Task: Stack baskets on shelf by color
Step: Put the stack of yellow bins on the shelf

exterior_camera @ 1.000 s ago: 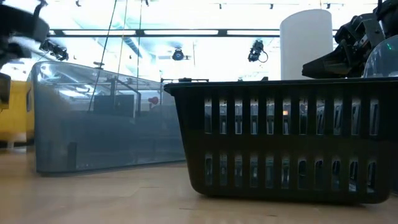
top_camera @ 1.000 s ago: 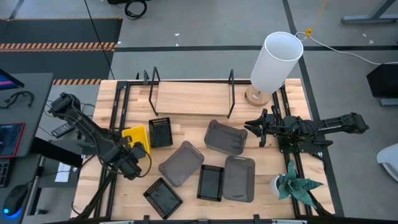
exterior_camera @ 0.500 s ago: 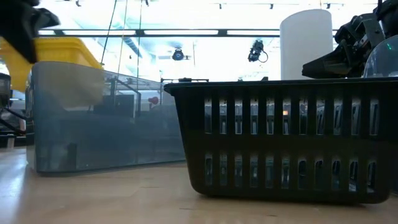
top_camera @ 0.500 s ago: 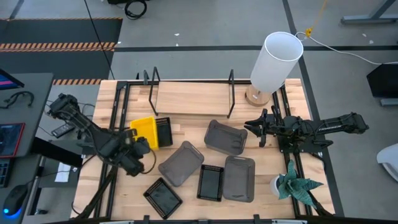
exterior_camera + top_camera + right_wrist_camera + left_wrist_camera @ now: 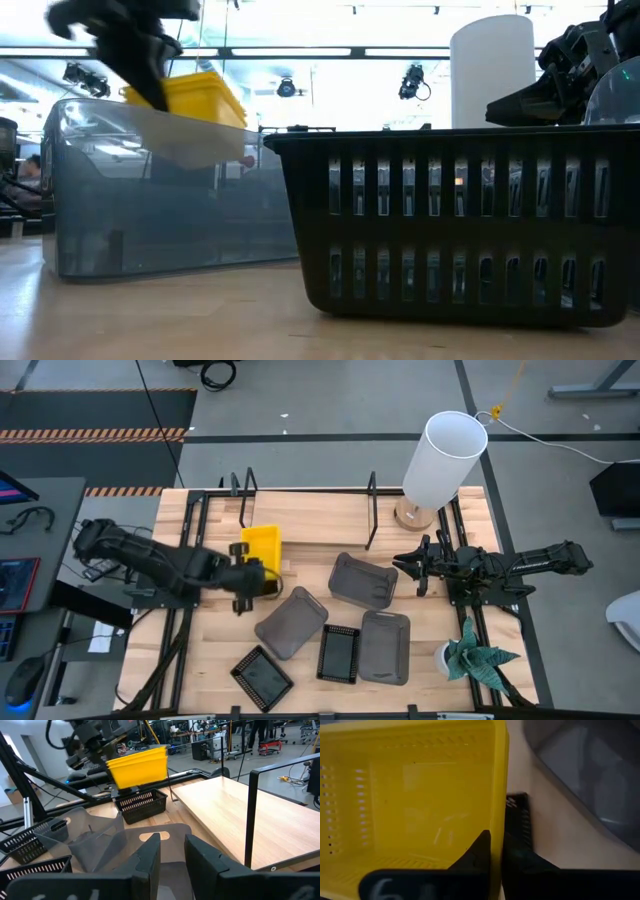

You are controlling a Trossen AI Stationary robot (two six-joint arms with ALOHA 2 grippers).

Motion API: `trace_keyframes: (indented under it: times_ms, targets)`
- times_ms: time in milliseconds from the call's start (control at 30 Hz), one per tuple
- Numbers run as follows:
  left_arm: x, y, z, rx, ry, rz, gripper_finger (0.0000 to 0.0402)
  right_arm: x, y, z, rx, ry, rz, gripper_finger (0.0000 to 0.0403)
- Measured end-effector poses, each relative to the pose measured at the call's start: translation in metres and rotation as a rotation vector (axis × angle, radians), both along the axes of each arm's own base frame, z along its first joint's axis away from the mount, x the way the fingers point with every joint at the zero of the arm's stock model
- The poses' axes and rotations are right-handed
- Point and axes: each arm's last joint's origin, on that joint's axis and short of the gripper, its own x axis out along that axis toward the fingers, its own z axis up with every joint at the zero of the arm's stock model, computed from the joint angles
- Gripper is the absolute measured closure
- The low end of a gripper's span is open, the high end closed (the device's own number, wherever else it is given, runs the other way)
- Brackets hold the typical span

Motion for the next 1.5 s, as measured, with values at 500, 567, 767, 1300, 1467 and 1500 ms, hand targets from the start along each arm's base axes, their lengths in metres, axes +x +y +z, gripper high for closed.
trace_keyframes:
  times_ms: [500, 567, 767, 1300, 1467, 1500]
  targets:
    - [0.014, 0.079, -0.037, 0.090, -0.035, -0.031, 0.0381, 0.000, 0.000, 0.000, 0.000, 0.000, 0.000, 0.0310]
    - [0.013, 0.091, -0.036, 0.100, -0.038, -0.015, 0.0381, 0.000, 0.000, 0.000, 0.000, 0.000, 0.000, 0.0310]
    - [0.010, 0.120, -0.040, 0.129, 0.007, 0.012, 0.0381, 0.000, 0.000, 0.000, 0.000, 0.000, 0.000, 0.0310]
    - [0.013, 0.145, -0.065, 0.103, 0.142, 0.027, 0.0313, 0.000, 0.000, 0.000, 0.000, -0.001, 0.000, 0.0310]
    - [0.013, 0.144, -0.064, 0.111, 0.133, 0.053, 0.0257, 0.000, 0.000, 0.000, 0.000, -0.001, 0.000, 0.0310]
    - [0.014, 0.143, -0.063, 0.112, 0.130, 0.054, 0.0248, 0.000, 0.000, 0.000, 0.000, -0.001, 0.000, 0.0310]
